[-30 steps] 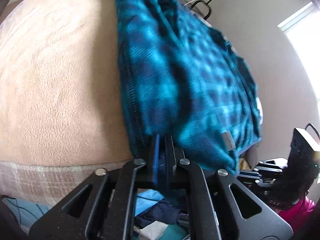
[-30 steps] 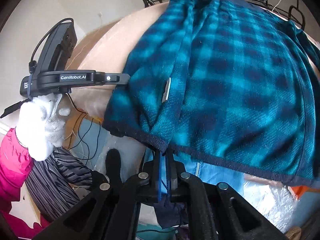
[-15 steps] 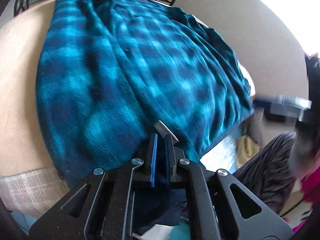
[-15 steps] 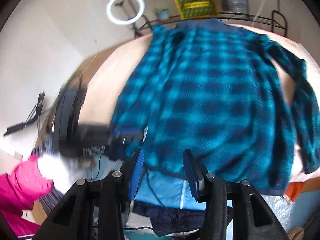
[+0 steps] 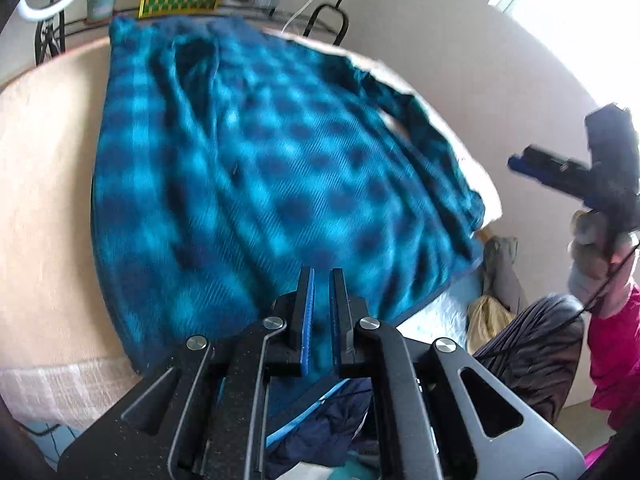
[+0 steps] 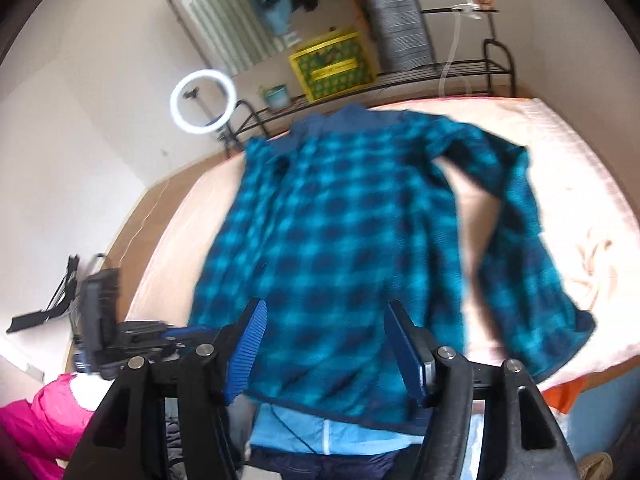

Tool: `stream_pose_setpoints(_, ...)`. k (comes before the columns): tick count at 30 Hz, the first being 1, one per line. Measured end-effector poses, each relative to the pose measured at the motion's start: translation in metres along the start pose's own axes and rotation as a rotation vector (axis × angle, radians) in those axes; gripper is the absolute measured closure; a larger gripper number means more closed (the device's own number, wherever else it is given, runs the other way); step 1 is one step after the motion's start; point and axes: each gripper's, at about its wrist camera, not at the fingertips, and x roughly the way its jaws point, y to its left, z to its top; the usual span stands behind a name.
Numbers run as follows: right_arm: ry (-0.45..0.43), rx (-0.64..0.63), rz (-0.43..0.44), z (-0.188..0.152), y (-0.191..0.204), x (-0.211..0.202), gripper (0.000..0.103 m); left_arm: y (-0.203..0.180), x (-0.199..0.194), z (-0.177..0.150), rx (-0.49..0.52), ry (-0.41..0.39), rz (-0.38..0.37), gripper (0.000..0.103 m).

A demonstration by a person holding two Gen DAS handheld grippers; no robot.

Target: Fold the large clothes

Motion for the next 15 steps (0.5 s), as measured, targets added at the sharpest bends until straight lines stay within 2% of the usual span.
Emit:
stream_pose_setpoints(6, -0.034, 0.057, -0.109, 0.005, -0.063, -0.021, 0.038, -0.026, 0.003, 0.026, 0.018, -0.014, -0.036, 0.099)
stream_pose_setpoints(8, -0.019, 0.089, -0.133, 0.005, -0.085, -0.022, 0.038, -0.034, 0.009, 0.034, 0.023, -0.004, -0.06, 0.099)
stream_pose_setpoints(12, 0.012, 0.128, -0.188, 0.004, -0.13, -0.022, 0.038, -0.048, 0.023, 0.044, 0.036, 0.02, -0.079, 0.081)
stream_pose_setpoints(15, 0.041, 0.172, -0.186, -0.001, -0.164, -0.017, 0.027, -0.053, 0.032, 0.049, 0.031, 0.037, -0.102, 0.081)
